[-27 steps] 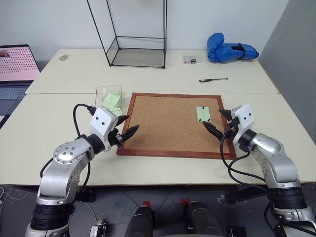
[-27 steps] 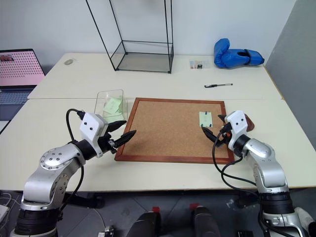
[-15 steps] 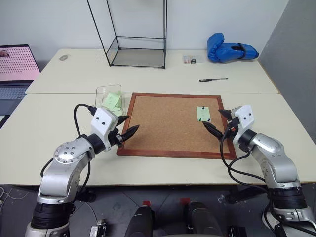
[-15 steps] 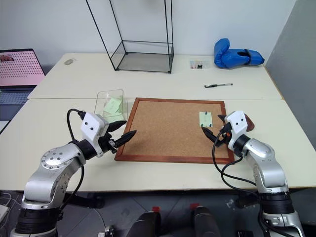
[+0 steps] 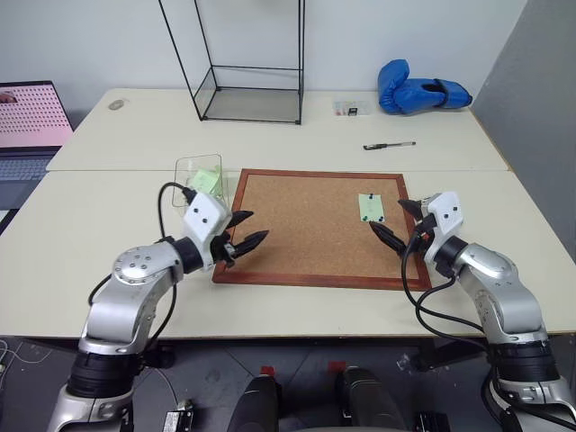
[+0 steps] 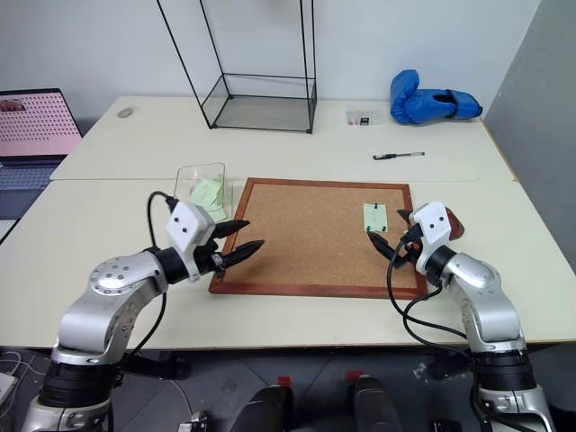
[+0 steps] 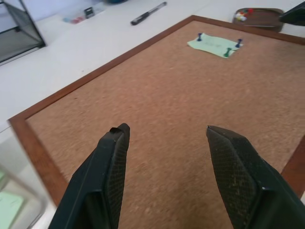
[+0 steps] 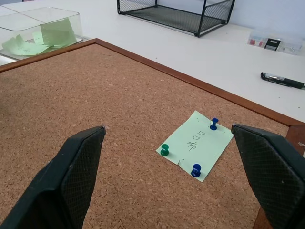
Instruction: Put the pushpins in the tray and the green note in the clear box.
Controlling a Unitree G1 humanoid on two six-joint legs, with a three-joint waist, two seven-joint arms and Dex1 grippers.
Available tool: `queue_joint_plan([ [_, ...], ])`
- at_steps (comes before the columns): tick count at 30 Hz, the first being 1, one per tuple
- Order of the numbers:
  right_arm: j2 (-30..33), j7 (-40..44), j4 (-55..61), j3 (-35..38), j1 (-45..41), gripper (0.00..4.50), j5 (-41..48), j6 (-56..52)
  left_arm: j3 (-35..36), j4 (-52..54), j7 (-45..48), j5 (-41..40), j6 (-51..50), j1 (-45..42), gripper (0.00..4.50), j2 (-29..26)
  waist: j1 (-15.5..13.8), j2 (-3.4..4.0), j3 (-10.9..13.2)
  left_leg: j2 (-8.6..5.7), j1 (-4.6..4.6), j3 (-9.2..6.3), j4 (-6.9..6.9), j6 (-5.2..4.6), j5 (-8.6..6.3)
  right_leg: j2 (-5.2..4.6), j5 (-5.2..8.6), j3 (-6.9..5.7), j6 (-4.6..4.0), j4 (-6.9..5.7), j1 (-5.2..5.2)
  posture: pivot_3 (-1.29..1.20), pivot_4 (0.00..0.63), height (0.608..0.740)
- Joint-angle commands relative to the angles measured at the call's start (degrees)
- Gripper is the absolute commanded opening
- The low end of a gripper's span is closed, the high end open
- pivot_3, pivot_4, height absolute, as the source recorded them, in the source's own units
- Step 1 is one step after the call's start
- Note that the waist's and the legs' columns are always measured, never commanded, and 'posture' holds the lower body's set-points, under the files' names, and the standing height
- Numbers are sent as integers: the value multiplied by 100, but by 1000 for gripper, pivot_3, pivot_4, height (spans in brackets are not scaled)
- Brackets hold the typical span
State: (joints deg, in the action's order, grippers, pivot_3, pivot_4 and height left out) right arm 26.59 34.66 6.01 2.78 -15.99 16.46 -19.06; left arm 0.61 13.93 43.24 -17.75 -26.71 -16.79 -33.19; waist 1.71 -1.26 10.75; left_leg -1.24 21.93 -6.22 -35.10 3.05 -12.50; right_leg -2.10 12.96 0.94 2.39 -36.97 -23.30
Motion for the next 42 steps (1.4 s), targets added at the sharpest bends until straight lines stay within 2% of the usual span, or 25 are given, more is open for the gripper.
queue_joint_plan([
  [1, 0, -69, 274, 76, 91, 4500, -19, 93, -182, -288, 51, 110, 250, -352, 2702, 110, 3, 0, 0, 0, 0, 0, 0, 0, 0, 0, 0, 0, 0, 0, 0, 0, 150, 740],
  [2, -6, -84, 289, 84, 109, 4500, -18, 89, -234, -388, 61, 135, 283, -437, 2702, 151, 7, 0, 0, 0, 0, 1, 0, 0, 0, 0, 0, 1, 0, 0, 0, 0, 150, 740],
  [5, -12, -120, 351, 80, 167, 4500, -14, 76, -394, -699, 89, 202, 412, -675, 2296, 294, 9, 0, 0, 0, 0, 1, 0, 0, 0, 0, 0, 1, 0, -1, -1, 0, 150, 740],
  [17, -59, -184, 337, -89, 18, 4500, -93, -2, -987, -2446, 460, 558, 1129, -1557, 73, 999, 14, 0, 0, -1, 1, 0, 0, 0, 0, 1, -1, 0, 2, 0, -1, 0, 150, 740],
  [26, -226, -469, 79, -310, -305, 4500, -385, -164, -1037, -3596, 702, 630, 1565, -2033, 21, 1506, 10, 0, 0, -2, 1, 0, -1, 0, 0, 2, -2, 0, 3, -2, -2, 0, 150, 740],
  [32, -348, -734, -427, -332, -853, 4500, -574, -407, -1203, -4637, 905, 934, 1809, -2248, 21, 1718, 16, 0, 0, -4, 2, 0, -2, 0, 0, 1, -3, 0, 5, -1, -2, 0, 150, 740],
  [36, -372, -869, -1171, -282, -1463, 4500, -690, -525, -1357, -4980, 1069, 1157, 1879, -2260, 21, 1704, 13, 3, -2, -4, 0, -1, 0, 0, 0, 2, -3, -1, 4, -3, -2, 0, 150, 740],
  [42, -347, -803, -2785, -348, -2417, 4500, -958, -97, -1337, -4927, 1072, 1229, 1877, -2170, 21, 1729, 15, 4, -2, -5, -3, 0, 0, -1, 0, 1, -3, 0, 4, -4, 2, 0, 150, 740],
])
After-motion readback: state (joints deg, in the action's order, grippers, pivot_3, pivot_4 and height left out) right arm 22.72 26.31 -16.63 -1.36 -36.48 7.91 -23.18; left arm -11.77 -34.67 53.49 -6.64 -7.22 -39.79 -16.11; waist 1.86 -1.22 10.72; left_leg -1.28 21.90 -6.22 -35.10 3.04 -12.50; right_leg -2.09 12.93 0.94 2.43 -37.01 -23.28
